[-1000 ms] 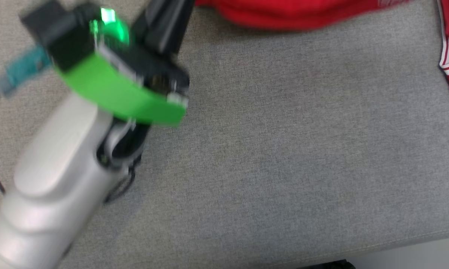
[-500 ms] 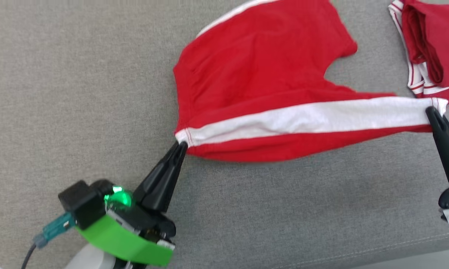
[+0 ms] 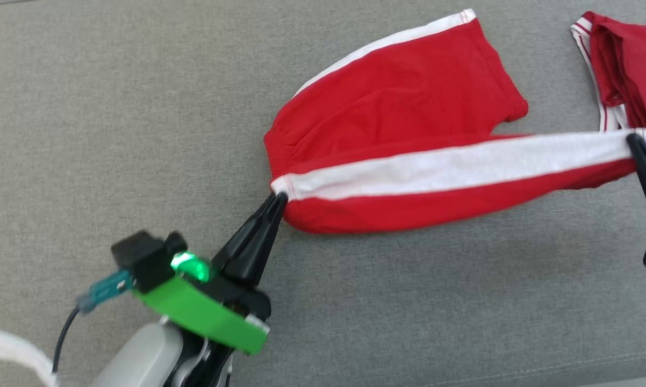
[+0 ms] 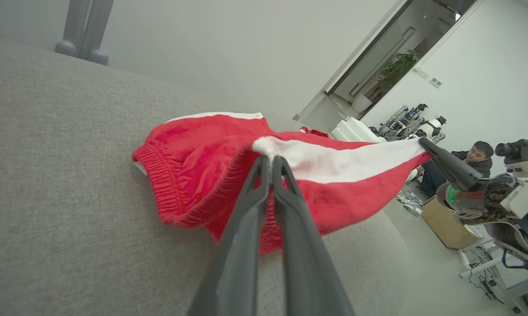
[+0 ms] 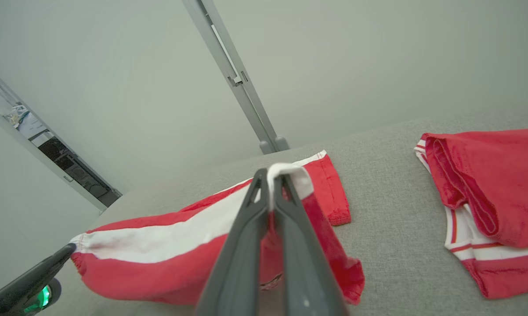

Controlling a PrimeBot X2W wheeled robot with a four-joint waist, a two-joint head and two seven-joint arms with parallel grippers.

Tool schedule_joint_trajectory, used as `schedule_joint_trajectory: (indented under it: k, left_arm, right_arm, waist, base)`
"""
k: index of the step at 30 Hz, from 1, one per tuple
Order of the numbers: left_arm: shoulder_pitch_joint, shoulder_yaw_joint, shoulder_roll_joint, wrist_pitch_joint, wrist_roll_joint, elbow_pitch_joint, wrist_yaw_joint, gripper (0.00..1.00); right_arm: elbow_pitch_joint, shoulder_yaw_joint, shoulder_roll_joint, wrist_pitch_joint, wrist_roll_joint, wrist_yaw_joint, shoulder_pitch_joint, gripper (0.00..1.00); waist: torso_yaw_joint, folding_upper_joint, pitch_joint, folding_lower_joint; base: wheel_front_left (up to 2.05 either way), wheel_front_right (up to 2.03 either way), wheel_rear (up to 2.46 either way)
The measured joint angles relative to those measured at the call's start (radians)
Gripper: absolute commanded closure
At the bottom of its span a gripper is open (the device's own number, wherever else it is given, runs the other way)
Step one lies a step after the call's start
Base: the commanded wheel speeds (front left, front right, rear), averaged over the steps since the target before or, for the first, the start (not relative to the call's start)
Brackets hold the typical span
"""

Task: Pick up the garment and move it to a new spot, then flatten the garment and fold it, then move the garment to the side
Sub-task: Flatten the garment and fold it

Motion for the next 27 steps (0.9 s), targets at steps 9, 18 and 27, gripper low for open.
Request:
schedule_joint_trajectory:
  k: [9,18,27]
  left_arm:
    - [-0.265,0.006,-0.099,0.055,-0.033,0.233,-0.001,1.0]
    - [-0.444,-0.004,-0.146,0.068,-0.018,0.378,-0.001,1.0]
    - [-0.57,-0.028,-0.181,0.042,0.056,0.515,0.009,1.0]
  right_arm:
    - [0.268,0.155,-0.014,0.043,-0.012,0.0,-0.374,1.0]
    - [0.479,0.345,-0.011,0.06,-0.042,0.0,-0.695,1.0]
    - [0.66,0.514,0.001,0.04,-0.066,0.0,-0.941,1.0]
  waist:
    - [0.039,0.0,0.057,0.0]
    - [0.071,0.0,0.145,0.0]
    - [0.109,0.0,0.237,0.0]
  base:
    - [0.0,0.0,0.0]
    - [0.0,0.0,0.0]
    - [0.0,0.0,0.0]
